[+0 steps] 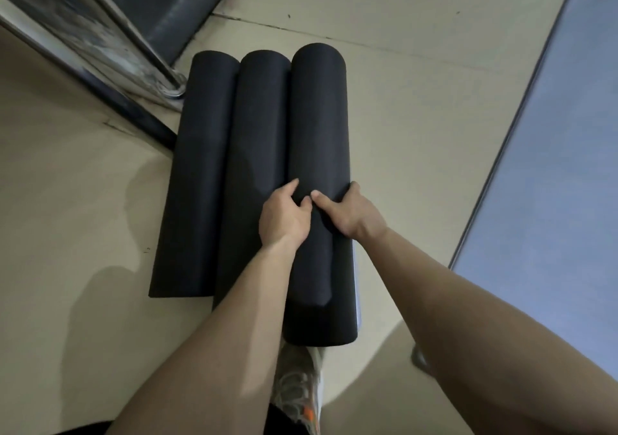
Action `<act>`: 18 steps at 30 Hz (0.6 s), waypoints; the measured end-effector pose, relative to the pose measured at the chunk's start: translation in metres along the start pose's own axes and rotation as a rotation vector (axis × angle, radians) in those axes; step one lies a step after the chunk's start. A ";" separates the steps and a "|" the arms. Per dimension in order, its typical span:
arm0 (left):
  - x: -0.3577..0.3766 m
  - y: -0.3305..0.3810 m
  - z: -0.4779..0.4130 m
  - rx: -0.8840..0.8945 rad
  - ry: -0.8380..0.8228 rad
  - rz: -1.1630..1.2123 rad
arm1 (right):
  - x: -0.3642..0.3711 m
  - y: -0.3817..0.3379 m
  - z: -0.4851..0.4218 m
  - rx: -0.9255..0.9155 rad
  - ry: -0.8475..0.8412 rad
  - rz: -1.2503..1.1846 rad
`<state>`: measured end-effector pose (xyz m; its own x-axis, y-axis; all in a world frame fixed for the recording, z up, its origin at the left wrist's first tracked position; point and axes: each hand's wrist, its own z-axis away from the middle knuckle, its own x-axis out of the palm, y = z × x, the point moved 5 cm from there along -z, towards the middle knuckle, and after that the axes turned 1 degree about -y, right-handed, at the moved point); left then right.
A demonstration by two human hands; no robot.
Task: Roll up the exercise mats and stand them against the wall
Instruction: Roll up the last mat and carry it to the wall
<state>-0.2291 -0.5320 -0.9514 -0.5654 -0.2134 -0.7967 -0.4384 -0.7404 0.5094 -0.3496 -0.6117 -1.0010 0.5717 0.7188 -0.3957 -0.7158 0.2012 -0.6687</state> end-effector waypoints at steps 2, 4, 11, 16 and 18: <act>-0.001 0.012 0.022 0.006 0.015 -0.033 | -0.017 0.003 0.026 -0.026 0.022 0.104; 0.001 0.028 0.047 0.025 -0.013 -0.068 | -0.043 0.019 0.056 -0.015 0.067 0.184; 0.068 0.119 0.162 0.268 -0.282 -0.276 | -0.169 0.150 0.177 0.165 0.260 0.254; 0.164 0.172 0.266 0.494 -0.532 -0.408 | -0.228 0.291 0.263 0.369 0.327 0.280; 0.208 0.171 0.303 0.573 -0.669 -0.494 | -0.236 0.348 0.291 0.450 0.310 0.295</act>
<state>-0.6341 -0.5100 -0.9315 -0.4287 0.5659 -0.7042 -0.8994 -0.1942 0.3915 -0.8503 -0.5177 -0.9571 0.3652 0.5736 -0.7332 -0.9219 0.3324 -0.1990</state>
